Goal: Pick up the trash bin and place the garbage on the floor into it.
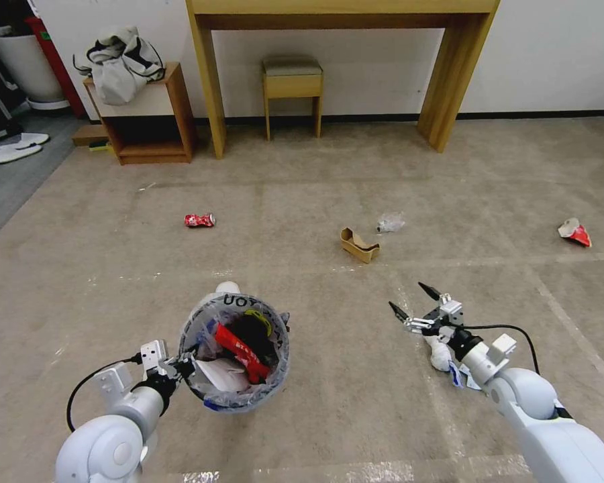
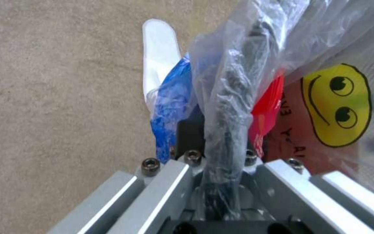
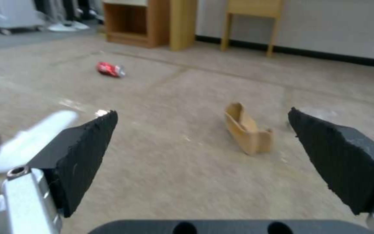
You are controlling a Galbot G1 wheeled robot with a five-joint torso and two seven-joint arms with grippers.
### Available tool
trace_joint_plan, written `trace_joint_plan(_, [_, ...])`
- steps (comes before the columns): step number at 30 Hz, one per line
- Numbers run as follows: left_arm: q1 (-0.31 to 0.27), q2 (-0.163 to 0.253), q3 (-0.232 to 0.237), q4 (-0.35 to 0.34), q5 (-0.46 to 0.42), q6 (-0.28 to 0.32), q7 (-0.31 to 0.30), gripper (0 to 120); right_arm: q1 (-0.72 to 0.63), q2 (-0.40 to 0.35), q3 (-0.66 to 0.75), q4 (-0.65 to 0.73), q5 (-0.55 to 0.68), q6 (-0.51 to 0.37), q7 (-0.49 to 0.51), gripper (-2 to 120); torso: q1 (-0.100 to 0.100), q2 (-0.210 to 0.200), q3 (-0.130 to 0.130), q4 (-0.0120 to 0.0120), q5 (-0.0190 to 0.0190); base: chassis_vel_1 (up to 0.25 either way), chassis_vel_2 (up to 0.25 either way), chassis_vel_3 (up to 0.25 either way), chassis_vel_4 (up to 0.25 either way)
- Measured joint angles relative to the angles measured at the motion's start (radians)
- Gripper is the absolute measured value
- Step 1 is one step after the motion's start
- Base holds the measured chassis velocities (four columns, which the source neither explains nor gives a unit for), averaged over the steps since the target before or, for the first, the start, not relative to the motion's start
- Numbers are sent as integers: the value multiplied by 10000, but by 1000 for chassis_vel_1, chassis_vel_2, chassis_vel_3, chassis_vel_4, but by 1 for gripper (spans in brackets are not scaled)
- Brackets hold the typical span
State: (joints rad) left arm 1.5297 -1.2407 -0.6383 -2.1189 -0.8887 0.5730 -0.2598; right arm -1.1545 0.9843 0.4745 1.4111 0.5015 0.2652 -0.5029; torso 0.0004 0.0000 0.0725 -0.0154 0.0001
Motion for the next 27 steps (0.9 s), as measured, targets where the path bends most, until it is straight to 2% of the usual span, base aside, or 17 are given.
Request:
trace_joint_plan(5, [-78,25,8,46,-14,-1,29,0,216,-188,27,-381,-47,-35,148,100,0,0,0,0,0,0,0,0,0])
trace_joint_plan(10, [-179,41,119,141,-49,-2,53,0,537,-751,-42,-544,-153,-711,774,100,0,0,0,0,-1,0,0,0,0])
trace_joint_plan(11, [-194,42,137,160,-52,-2,70,0,600,-923,-93,-531,-180,-989,881,100,0,0,0,-1,0,0,0,0,0])
trace_joint_plan(12, [-208,39,158,169,-53,-2,96,0,768,-1365,-287,-457,-196,-1667,1126,100,0,0,0,-1,2,0,0,0,0])
trace_joint_plan(13, [-208,39,158,169,-53,-2,96,0,768,-1365,-287,-457,-196,-1667,1126,100,0,0,0,-1,2,0,0,0,0])
trace_joint_plan(14, [-221,28,165,176,-85,-2,109,0,927,-1887,-512,-277,-110,-2809,1287,100,0,0,0,2,0,0,0,0,0])
trace_joint_plan(15, [-225,29,163,185,-93,-2,114,0,1004,-2242,-696,-192,72,-3504,1357,100,0,0,0,3,2,0,0,0,0])
trace_joint_plan(16, [-225,29,163,185,-93,-2,114,0,1004,-2242,-696,-192,72,-3504,1357,100,0,0,0,3,2,0,0,0,0])
trace_joint_plan(18, [-334,75,217,267,-155,-1,122,0,1151,-2906,-943,-146,447,-4641,1506,100,0,0,0,4,-2,0,0,0,0])
trace_joint_plan(19, [-334,75,217,267,-155,-1,122,0,1151,-2906,-943,-146,447,-4641,1506,100,0,0,0,4,-2,0,0,0,0])
trace_joint_plan(21, [-466,148,317,337,-243,16,136,0,1195,-3668,-1046,-123,812,-5623,1477,100,0,0,0,-5,5,0,0,0,0])
trace_joint_plan(22, [-466,148,317,337,-243,16,136,0,1195,-3668,-1046,-123,812,-5623,1477,100,0,0,0,-5,5,0,0,0,0])
trace_joint_plan(24, [-459,133,299,338,-260,20,267,0,1287,-4484,-1214,-42,871,-6129,911,100,0,-2,0,-2,-2,0,0,0,0])
trace_joint_plan(25, [-459,133,299,338,-260,20,267,0,1287,-4484,-1214,-42,871,-6129,911,100,0,-2,0,-2,-2,0,0,0,0])
trace_joint_plan(27, [-448,84,238,374,-253,-15,366,0,1321,-5020,-1431,58,902,-6451,520,100,0,-2,0,1,-1,0,0,0,0])
